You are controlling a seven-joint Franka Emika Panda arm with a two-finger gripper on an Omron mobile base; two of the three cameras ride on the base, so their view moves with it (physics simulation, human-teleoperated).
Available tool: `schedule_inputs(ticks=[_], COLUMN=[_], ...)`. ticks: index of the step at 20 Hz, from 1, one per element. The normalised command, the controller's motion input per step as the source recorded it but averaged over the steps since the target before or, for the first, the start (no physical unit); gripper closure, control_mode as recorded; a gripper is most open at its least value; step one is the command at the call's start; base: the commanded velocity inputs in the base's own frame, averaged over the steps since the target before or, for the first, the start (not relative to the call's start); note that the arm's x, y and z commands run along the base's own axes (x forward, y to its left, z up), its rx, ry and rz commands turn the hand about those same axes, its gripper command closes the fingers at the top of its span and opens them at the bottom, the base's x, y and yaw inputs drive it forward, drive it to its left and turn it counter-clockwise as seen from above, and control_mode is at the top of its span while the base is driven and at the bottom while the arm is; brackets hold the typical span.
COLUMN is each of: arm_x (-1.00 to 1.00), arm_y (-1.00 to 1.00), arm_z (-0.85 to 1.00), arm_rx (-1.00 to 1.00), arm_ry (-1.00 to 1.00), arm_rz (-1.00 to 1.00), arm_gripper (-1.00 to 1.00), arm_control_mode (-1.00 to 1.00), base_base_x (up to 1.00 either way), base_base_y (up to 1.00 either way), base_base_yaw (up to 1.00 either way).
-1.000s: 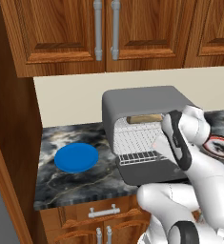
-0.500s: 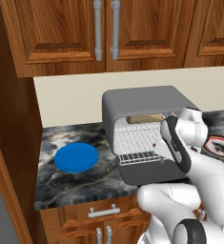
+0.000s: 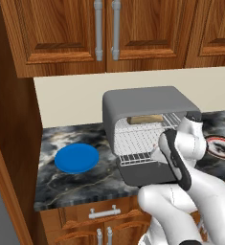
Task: Open the toaster oven door. Place the baguette on the top rack in the toaster oven and place the chicken drumstick on the bottom rack.
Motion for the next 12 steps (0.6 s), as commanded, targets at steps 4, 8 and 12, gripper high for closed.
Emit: schedule_inputs(ticks=[4, 8, 12], arm_x=[0.85, 0.88, 0.96], arm_y=[0.18, 0.01, 0.00], arm_z=[-0.41, -0.07, 0.00], arm_rx=[-0.07, -0.02, 0.00], arm_ry=[0.00, -0.01, 0.00], arm_rz=[0.17, 0.10, 0.05], arm_gripper=[-1.00, -1.00, -1.00], arm_control_mode=[-1.00, -1.00, -1.00], base_base_x=[0.00, 0.00, 0.00], base_base_y=[0.00, 0.00, 0.00], base_base_yaw=[0.00, 0.00, 0.00])
